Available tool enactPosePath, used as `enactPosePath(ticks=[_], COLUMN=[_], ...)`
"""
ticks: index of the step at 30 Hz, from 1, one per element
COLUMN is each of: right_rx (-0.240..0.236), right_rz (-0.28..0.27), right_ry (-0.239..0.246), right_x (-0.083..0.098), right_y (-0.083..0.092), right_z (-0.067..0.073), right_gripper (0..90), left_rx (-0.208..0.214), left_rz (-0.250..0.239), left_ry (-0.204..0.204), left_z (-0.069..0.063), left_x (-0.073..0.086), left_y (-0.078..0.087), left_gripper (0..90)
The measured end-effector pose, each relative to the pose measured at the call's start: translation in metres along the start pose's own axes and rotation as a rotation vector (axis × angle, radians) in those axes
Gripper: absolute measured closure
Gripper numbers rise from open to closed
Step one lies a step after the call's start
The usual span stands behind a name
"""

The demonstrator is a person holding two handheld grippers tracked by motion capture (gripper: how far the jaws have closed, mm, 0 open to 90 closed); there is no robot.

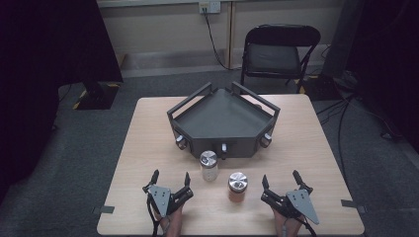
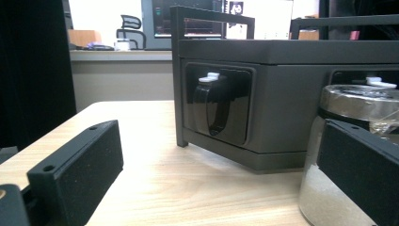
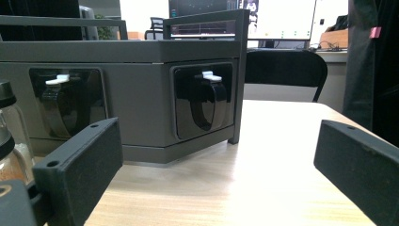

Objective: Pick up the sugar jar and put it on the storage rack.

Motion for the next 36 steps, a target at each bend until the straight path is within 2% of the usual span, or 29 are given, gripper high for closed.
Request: enactPosePath(ticks=[31,36], right_rx=[-0.003,-0.005], right_rz=[-0.004,-0.004], right_ry=[0.0,-0.001], right_x=[0.0007,0.0006], right_y=[0.0005,0.0006], right_z=[-0.0007,-0.0009], right_gripper=[0.8,0.8], left_rx=[-0.006,0.007], left_rz=[0.001,-0.001], left_ry=[0.0,-0.001], left_z=[-0.0001,0.0017], left_x=[-0.0001,0.0002], left_y=[0.0004,0.0003], left_gripper=[0.2,0.1])
Point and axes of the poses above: each handheld gripper's, and its own axes: y roughly backward along the jaws, x roughly out of its underside, z roughly to its left, the point moved 2 cm from there along -y, roughly forward along the jaws, and after that the axes turned 10 degrees about -y, right-handed, at the moved point
